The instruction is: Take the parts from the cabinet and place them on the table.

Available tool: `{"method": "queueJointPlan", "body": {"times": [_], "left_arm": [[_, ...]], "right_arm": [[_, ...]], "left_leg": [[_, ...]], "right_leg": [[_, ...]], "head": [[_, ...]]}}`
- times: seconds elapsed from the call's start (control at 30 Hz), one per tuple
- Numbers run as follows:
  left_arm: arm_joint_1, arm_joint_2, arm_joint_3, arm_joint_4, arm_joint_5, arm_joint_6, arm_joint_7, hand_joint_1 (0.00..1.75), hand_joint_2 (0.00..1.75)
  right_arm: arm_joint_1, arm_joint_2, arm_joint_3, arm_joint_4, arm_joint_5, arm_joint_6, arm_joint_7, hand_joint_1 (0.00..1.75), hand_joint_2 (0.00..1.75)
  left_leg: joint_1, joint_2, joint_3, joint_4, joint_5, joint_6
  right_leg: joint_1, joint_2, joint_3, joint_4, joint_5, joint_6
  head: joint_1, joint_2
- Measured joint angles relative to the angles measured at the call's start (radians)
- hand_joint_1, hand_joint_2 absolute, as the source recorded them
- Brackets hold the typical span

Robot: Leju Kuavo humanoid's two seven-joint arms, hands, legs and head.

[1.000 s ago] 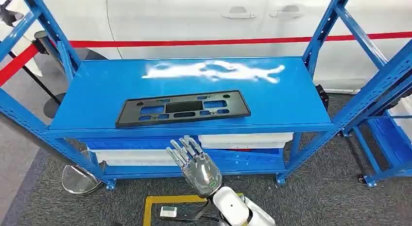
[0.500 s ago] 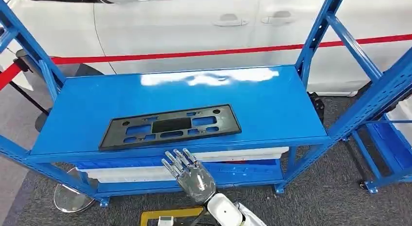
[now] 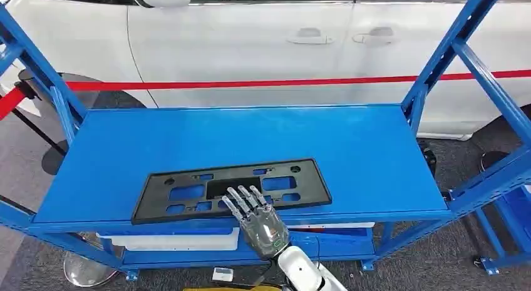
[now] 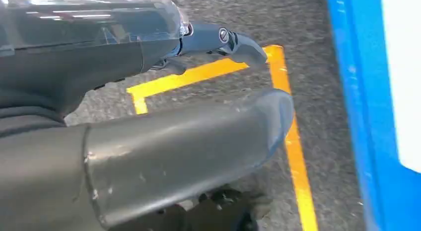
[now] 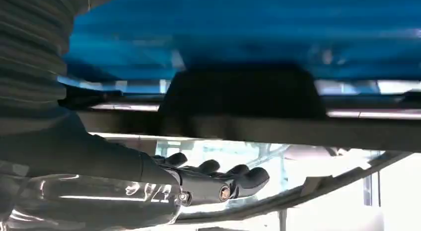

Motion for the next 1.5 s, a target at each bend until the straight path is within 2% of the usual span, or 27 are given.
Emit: {"method": "queueJointPlan", "body": {"times": [0.07, 0.1, 0.17, 0.23, 0.3, 0.33, 0.37, 0.4, 0.47, 0.5, 0.53, 0.57, 0.67, 0.7, 0.8, 0.83, 0.87, 0.9, 1.0, 1.03, 1.13, 1.2, 1.23, 1.3, 1.37, 1.43, 1.5], "left_arm": [[-0.009, 0.0, 0.005, 0.004, 0.0, 0.001, 0.002, 0.0, 0.0], [-0.009, 0.002, 0.006, 0.004, 0.0, 0.003, 0.003, 0.0, 0.0], [-0.011, 0.005, 0.008, 0.004, 0.0, 0.008, 0.006, 0.0, 0.0], [-0.017, 0.008, 0.011, 0.005, 0.001, 0.008, 0.006, 0.0, 0.0], [-0.017, 0.01, 0.013, 0.007, 0.001, 0.008, 0.006, 0.0, 0.0], [-0.016, 0.011, 0.013, 0.007, 0.002, 0.008, 0.006, 0.0, 0.0], [-0.015, 0.013, 0.014, 0.007, 0.002, 0.008, 0.006, 0.0, 0.0], [-0.015, 0.015, 0.014, 0.007, 0.002, 0.008, 0.006, 0.0, 0.0], [-0.015, 0.018, 0.014, 0.007, 0.002, 0.007, 0.006, 0.0, 0.0], [-0.015, 0.018, 0.014, 0.007, 0.002, 0.007, 0.006, 0.0, 0.0], [-0.016, 0.018, 0.014, 0.007, 0.002, 0.006, 0.006, 0.0, 0.0], [-0.018, 0.019, 0.014, 0.008, 0.002, 0.005, 0.007, 0.0, 0.0], [-0.012, 0.018, 0.015, 0.009, 0.002, 0.003, 0.008, 0.0, 0.0], [-0.013, 0.018, 0.015, 0.01, 0.002, 0.003, 0.008, 0.0, 0.0], [-0.014, 0.019, 0.015, 0.011, 0.002, 0.003, 0.008, 0.0, 0.0], [-0.012, 0.019, 0.016, 0.011, 0.002, 0.003, 0.008, 0.0, 0.0], [-0.01, 0.019, 0.016, 0.011, 0.002, 0.003, 0.009, 0.0, 0.0], [-0.008, 0.019, 0.016, 0.011, 0.001, 0.003, 0.009, 0.0, 0.0], [-0.008, 0.019, 0.016, 0.011, 0.0, 0.003, 0.01, 0.0, 0.0], [-0.009, 0.019, 0.016, 0.012, -0.001, 0.003, 0.01, 0.0, 0.0], [-0.009, 0.019, 0.016, 0.012, -0.001, 0.003, 0.01, 0.0, 0.0], [-0.009, 0.02, 0.016, 0.012, -0.001, 0.003, 0.01, 0.0, 0.0], [-0.009, 0.02, 0.016, 0.012, -0.001, 0.003, 0.01, 0.0, 0.0], [-0.011, 0.02, 0.016, 0.013, -0.001, 0.002, 0.01, 0.0, 0.0], [-0.007, 0.022, 0.016, 0.013, -0.001, 0.003, 0.01, 0.0, 0.0], [-0.006, 0.023, 0.016, 0.013, -0.001, 0.002, 0.01, 0.0, 0.0], [-0.007, 0.024, 0.016, 0.013, -0.004, 0.003, 0.01, 0.0, 0.0]], "right_arm": [[0.006, -0.002, -0.009, -0.006, -0.007, 0.0, -0.011, 0.0, 1.75], [0.008, -0.002, -0.013, -0.015, -0.01, -0.001, -0.018, 0.0, 1.75], [0.015, 0.006, -0.014, -0.024, -0.026, 0.0, -0.041, 0.0, 1.75], [0.026, 0.009, -0.016, -0.032, -0.056, 0.0, -0.067, 0.0, 1.75], [0.032, 0.011, -0.019, -0.04, -0.095, 0.0, -0.097, 0.0, 1.75], [0.032, 0.011, -0.019, -0.042, -0.119, 0.0, -0.108, 0.0, 1.75], [0.033, 0.011, -0.019, -0.045, -0.139, 0.002, -0.114, 0.0, 1.75], [0.035, 0.011, -0.019, -0.05, -0.151, 0.006, -0.113, 0.0, 1.75], [0.038, 0.01, -0.018, -0.065, -0.164, 0.015, -0.106, 0.0, 1.75], [0.038, 0.01, -0.018, -0.071, -0.167, 0.018, -0.102, 0.0, 1.75], [0.038, 0.009, -0.018, -0.077, -0.182, 0.027, -0.095, 0.0, 1.75], [0.038, 0.008, -0.018, -0.091, -0.202, 0.043, -0.089, 0.0, 1.75], [0.03, 0.005, -0.011, -0.14, -0.245, 0.075, -0.072, 0.0, 1.75], [0.013, 0.005, -0.011, -0.155, -0.251, 0.077, -0.07, 0.0, 1.75], [-0.016, 0.002, -0.01, -0.177, -0.259, 0.085, -0.064, 0.0, 1.75], [-0.014, -0.001, -0.009, -0.183, -0.265, 0.09, -0.061, 0.0, 1.75], [-0.014, -0.004, -0.007, -0.191, -0.273, 0.097, -0.059, 0.0, 1.75], [-0.016, -0.007, -0.001, -0.2, -0.282, 0.105, -0.058, 0.0, 1.75], [-0.025, -0.012, 0.016, -0.23, -0.321, 0.132, -0.053, 0.0, 1.75], [-0.029, -0.013, 0.021, -0.237, -0.33, 0.136, -0.053, 0.0, 1.75], [-0.03, -0.018, 0.032, -0.249, -0.346, 0.142, -0.051, 0.0, 1.75], [-0.03, -0.018, 0.034, -0.26, -0.346, 0.143, -0.051, 0.0, 1.75], [-0.032, -0.018, 0.035, -0.264, -0.347, 0.143, -0.051, 0.0, 1.75], [-0.034, -0.018, 0.04, -0.265, -0.348, 0.144, -0.05, 0.0, 1.75], [-0.029, -0.019, 0.042, -0.265, -0.348, 0.145, -0.05, 0.0, 1.75], [-0.029, -0.02, 0.045, -0.265, -0.347, 0.144, -0.05, 0.0, 1.75], [-0.029, -0.02, 0.048, -0.264, -0.341, 0.14, -0.05, 0.0, 1.75]], "left_leg": [[-0.004, -0.007, 0.018, 0.0, -0.028, -0.016], [-0.005, -0.007, 0.037, 0.009, -0.023, -0.021], [-0.001, -0.005, 0.027, 0.03, -0.012, -0.031], [-0.001, 0.001, -0.031, 0.129, -0.029, -0.042], [0.002, 0.004, -0.119, 0.251, -0.115, -0.051], [0.002, 0.004, -0.154, 0.286, -0.138, -0.053], [0.002, 0.004, -0.169, 0.282, -0.125, -0.054], [0.003, 0.004, -0.166, 0.239, -0.085, -0.054], [0.005, 0.006, -0.116, 0.078, 0.027, -0.052], [0.005, 0.007, -0.101, 0.033, 0.053, -0.044], [-0.001, 0.008, -0.12, 0.033, 0.012, -0.037], [-0.004, 0.008, -0.123, 0.041, -0.004, -0.028], [0.006, 0.008, -0.122, 0.029, 0.061, -0.004], [0.009, 0.013, -0.115, 0.023, 0.073, 0.0], [0.009, 0.016, -0.121, 0.02, 0.083, 0.007], [0.008, 0.016, -0.123, 0.02, 0.084, 0.007], [0.008, 0.016, -0.124, 0.021, 0.084, 0.005], [0.008, 0.016, -0.125, 0.021, 0.085, 0.004], [0.009, 0.015, -0.118, 0.021, 0.082, -0.006], [0.0, 0.015, -0.119, 0.026, 0.077, -0.015], [0.005, 0.014, -0.113, 0.017, 0.078, -0.036], [0.008, 0.013, -0.108, 0.008, 0.07, -0.048], [0.008, 0.013, -0.115, 0.044, 0.048, -0.051], [0.008, 0.013, -0.188, 0.201, -0.029, -0.057], [0.008, 0.013, -0.253, 0.32, -0.064, -0.059], [0.008, 0.013, -0.234, 0.256, 0.0, -0.052], [0.004, 0.013, -0.159, 0.088, 0.099, -0.038]], "right_leg": [[0.004, 0.013, 0.012, 0.008, -0.007, -0.004], [0.003, 0.013, 0.019, 0.0, -0.011, -0.006], [-0.005, 0.012, 0.044, -0.016, -0.014, -0.014], [-0.006, 0.009, 0.053, -0.024, -0.02, -0.023], [-0.005, 0.009, 0.054, -0.022, -0.03, -0.028], [-0.005, 0.009, 0.054, -0.02, -0.034, -0.028], [-0.005, 0.01, 0.055, -0.018, -0.038, -0.028], [-0.005, 0.01, 0.057, -0.015, -0.042, -0.026], [-0.006, 0.01, 0.059, -0.007, -0.046, -0.021], [-0.006, 0.01, 0.058, -0.003, -0.048, -0.017], [-0.002, 0.014, 0.057, 0.0, -0.047, -0.012], [-0.001, 0.014, 0.052, -0.002, -0.047, -0.001], [0.008, 0.018, 0.051, -0.002, -0.049, 0.017], [0.002, 0.012, 0.05, 0.016, -0.061, 0.021], [-0.011, 0.005, -0.025, 0.206, -0.187, 0.038], [-0.014, 0.004, -0.05, 0.266, -0.212, 0.041], [-0.017, 0.003, -0.06, 0.293, -0.217, 0.044], [-0.018, 0.002, -0.046, 0.272, -0.199, 0.045], [-0.019, 0.0, 0.088, 0.039, -0.092, 0.035], [-0.012, 0.001, 0.107, -0.003, -0.098, 0.029], [-0.007, 0.002, 0.106, -0.003, -0.097, 0.012], [-0.017, 0.001, 0.116, -0.019, -0.09, -0.002], [-0.018, 0.001, 0.121, -0.024, -0.09, -0.006], [-0.015, -0.001, 0.124, -0.025, -0.095, -0.016], [-0.009, -0.002, 0.125, -0.022, -0.1, -0.022], [-0.005, 0.002, 0.131, -0.018, -0.107, -0.022], [-0.002, 0.003, 0.144, -0.017, -0.115, -0.018]], "head": [[-0.001, 0.0], [-0.001, 0.0], [0.0, 0.0], [-0.003, 0.0], [-0.002, 0.0], [-0.002, 0.0], [-0.002, 0.0], [-0.002, 0.0], [-0.002, 0.0], [-0.002, 0.0], [0.0, 0.0], [-0.003, 0.0], [0.0, 0.0], [-0.002, 0.0], [0.008, 0.0], [0.008, 0.0], [0.008, 0.0], [0.008, 0.0], [0.008, 0.0], [0.008, 0.0], [0.007, 0.0], [0.006, 0.0], [0.003, 0.0], [-0.005, 0.0], [-0.004, 0.0], [-0.004, 0.0], [-0.004, 0.0]]}}
